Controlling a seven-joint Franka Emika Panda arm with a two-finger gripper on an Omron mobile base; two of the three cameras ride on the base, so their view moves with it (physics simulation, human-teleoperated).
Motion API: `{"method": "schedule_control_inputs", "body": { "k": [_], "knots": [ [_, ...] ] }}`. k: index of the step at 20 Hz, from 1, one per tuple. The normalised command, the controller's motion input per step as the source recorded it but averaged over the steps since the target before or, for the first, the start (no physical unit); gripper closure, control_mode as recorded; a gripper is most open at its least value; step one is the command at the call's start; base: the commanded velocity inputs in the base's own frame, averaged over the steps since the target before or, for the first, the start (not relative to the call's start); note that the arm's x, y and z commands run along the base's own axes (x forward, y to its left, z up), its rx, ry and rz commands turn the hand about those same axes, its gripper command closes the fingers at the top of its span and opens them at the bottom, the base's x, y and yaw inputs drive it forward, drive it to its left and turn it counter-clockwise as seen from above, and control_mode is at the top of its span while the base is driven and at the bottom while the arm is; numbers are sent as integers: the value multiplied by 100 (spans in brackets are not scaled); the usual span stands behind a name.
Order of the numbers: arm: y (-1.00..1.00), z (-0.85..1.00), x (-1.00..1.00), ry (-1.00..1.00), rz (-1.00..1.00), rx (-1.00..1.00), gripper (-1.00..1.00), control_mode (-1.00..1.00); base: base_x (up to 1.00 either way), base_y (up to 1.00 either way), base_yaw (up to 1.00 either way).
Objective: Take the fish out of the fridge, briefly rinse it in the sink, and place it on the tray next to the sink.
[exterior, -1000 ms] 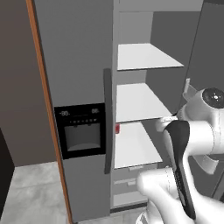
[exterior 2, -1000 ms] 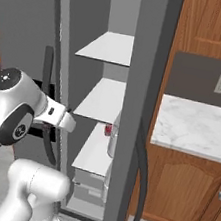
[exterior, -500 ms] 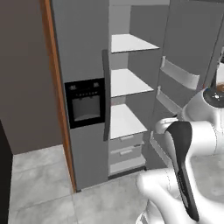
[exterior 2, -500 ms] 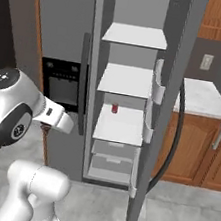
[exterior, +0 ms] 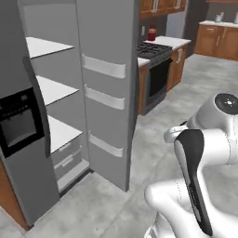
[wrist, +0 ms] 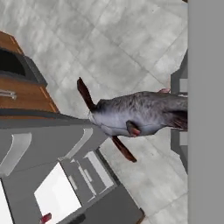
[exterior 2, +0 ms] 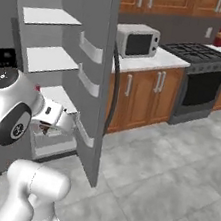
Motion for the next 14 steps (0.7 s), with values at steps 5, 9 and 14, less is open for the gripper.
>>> {"method": "schedule_control_inputs", "body": {
  "k": [5, 9, 14],
  "knots": [
    [0, 0, 0, 0, 0, 0, 100, 100, -24, 12, -100],
    [0, 0, 0, 0, 0, 0, 100, 100, 11, 6, -99],
    [0, 0, 0, 0, 0, 0, 100, 100, 100, 39, -38]
  ]
}}
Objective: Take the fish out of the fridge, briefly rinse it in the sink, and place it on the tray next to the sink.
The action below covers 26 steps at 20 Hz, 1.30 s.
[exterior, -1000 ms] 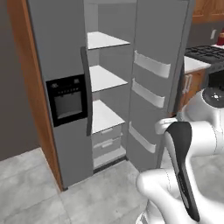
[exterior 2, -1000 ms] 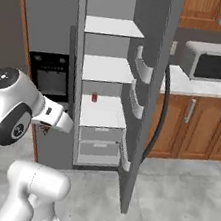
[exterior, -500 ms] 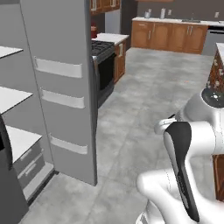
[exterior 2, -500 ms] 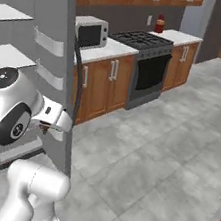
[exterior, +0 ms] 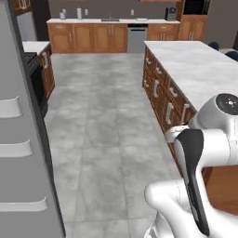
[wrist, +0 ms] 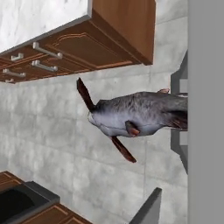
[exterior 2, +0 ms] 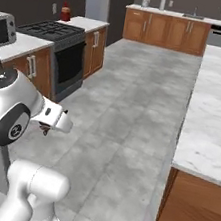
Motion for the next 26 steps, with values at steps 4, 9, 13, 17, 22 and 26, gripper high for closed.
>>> {"method": "schedule_control_inputs", "body": {
  "k": [4, 9, 13, 17, 22, 26],
  "knots": [
    [0, 0, 0, 0, 0, 0, 100, 100, 100, -26, -19],
    [0, 0, 0, 0, 0, 0, 100, 100, 100, -31, -16],
    [0, 0, 0, 0, 0, 0, 100, 100, 100, 78, -4],
    [0, 0, 0, 0, 0, 0, 100, 100, 100, 100, -10],
    [0, 0, 0, 0, 0, 0, 100, 100, 100, 45, -16],
    [0, 0, 0, 0, 0, 0, 100, 100, 100, -39, -22]
  ]
}}
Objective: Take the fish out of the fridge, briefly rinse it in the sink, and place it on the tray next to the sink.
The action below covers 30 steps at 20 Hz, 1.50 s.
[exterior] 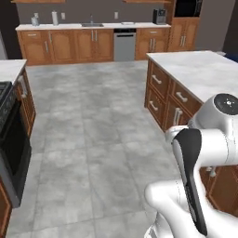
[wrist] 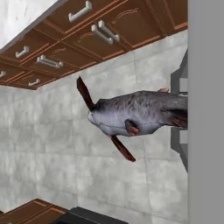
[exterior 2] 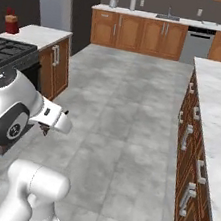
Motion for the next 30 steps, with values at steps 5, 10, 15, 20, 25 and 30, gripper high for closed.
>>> {"method": "schedule_control_inputs", "body": {
  "k": [5, 10, 15, 20, 25, 30],
  "knots": [
    [0, 0, 0, 0, 0, 0, 100, 100, 100, -36, -14],
    [0, 0, 0, 0, 0, 0, 100, 100, 100, 52, 0],
    [0, 0, 0, 0, 0, 0, 100, 100, 100, 55, 0],
    [0, 0, 0, 0, 0, 0, 100, 100, 100, 13, -1],
    [0, 0, 0, 0, 0, 0, 100, 100, 100, 0, -3],
    [0, 0, 0, 0, 0, 0, 100, 100, 100, 0, -2]
  ]
}}
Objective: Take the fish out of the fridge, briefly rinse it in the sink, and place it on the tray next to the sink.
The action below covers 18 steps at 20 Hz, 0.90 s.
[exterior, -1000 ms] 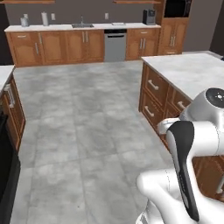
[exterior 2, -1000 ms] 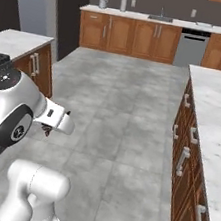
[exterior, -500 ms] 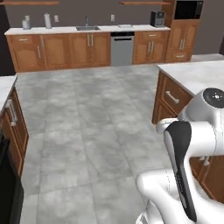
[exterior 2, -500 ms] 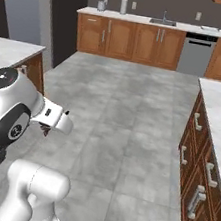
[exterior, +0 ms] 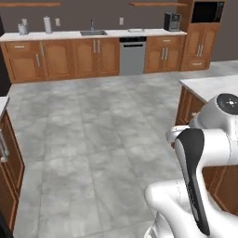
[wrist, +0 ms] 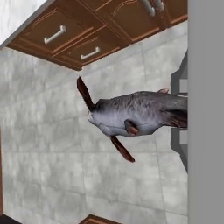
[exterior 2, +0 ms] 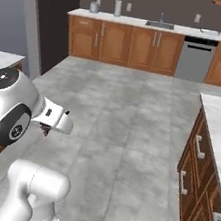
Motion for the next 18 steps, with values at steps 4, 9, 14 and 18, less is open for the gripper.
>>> {"method": "schedule_control_inputs", "body": {
  "k": [4, 9, 14, 18],
  "knots": [
    [0, 0, 0, 0, 0, 0, 100, 100, 100, 0, 0],
    [0, 0, 0, 0, 0, 0, 100, 100, 100, -6, 0],
    [0, 0, 0, 0, 0, 0, 100, 100, 100, -38, 2],
    [0, 0, 0, 0, 0, 0, 100, 100, 100, -60, 1]
  ]
}}
